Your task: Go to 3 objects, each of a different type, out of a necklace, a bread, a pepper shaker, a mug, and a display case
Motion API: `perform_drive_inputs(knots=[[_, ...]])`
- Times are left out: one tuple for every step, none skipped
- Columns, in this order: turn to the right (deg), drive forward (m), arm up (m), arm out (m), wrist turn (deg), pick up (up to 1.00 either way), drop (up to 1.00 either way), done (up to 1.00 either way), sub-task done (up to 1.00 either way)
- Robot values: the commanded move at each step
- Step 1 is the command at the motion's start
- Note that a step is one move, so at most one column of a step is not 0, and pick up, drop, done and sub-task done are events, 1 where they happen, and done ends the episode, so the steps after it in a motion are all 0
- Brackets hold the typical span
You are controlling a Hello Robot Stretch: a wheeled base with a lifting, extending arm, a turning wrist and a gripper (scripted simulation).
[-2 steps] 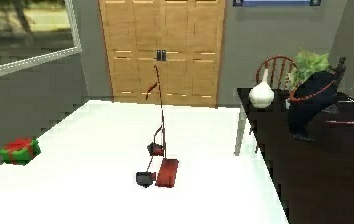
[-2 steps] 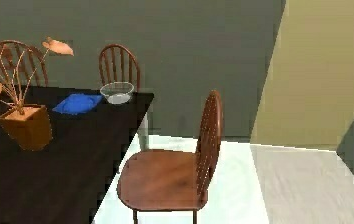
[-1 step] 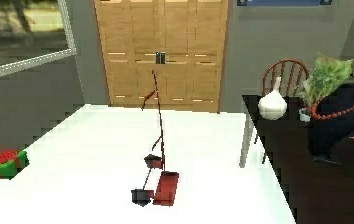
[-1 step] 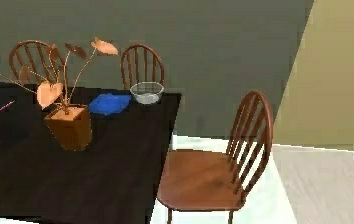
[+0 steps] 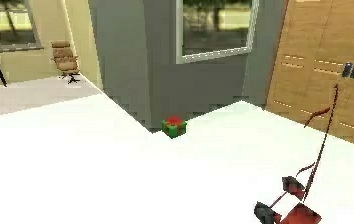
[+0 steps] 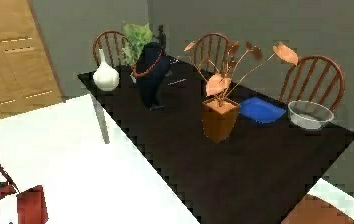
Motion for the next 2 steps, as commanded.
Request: perform_drive_inputs(knots=[[-36.0, 0.00, 0.00, 0.00, 0.0, 0.00, 0.00, 0.00, 0.00], [0.0, 0.15, 0.00, 0.00, 0.0, 0.00, 0.00, 0.00, 0.00]])
